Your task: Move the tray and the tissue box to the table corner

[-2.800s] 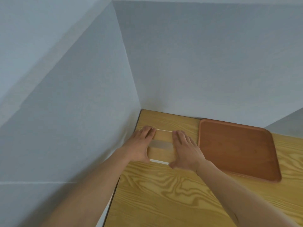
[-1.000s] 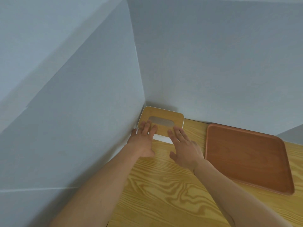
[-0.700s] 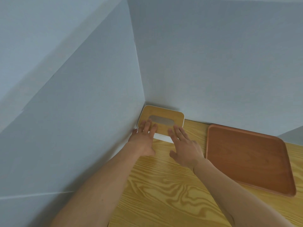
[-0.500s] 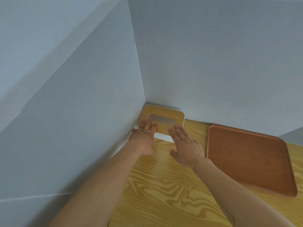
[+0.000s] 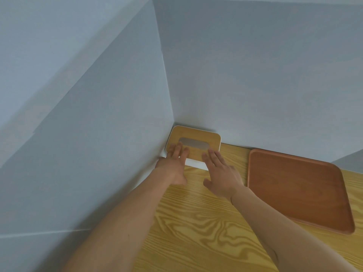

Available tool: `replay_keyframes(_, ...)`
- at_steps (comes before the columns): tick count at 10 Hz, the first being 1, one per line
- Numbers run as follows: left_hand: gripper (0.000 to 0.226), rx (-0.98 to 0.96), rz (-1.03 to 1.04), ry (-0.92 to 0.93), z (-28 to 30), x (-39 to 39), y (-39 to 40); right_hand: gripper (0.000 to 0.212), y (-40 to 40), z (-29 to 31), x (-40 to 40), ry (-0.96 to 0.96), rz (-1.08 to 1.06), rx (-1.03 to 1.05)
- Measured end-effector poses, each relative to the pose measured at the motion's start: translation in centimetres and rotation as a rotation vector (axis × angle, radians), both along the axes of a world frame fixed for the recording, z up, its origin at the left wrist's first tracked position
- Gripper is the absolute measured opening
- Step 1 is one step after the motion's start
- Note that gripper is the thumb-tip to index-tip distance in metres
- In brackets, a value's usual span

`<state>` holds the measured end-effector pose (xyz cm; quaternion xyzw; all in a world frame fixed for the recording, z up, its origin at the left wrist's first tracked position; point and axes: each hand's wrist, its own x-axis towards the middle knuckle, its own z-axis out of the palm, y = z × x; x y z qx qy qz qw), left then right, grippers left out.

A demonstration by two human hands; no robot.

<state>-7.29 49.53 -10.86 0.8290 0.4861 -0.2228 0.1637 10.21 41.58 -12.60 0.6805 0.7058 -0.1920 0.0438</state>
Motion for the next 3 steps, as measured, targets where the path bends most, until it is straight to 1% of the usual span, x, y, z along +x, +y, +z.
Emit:
replay_keyframes(2, 0.096, 0.022, 0.032, -0.101, 1.0, -0.8, -0.6, 0.075, 0.4, 2.3, 0.6, 0.058, -0.049, 0.003)
replay_keyframes(3, 0.082, 0.031, 0.070, -0.192, 1.6, -1.5, -1.8, 0.062, -1.1, 3.7, 1.0, 0.060, -0.053, 0.005)
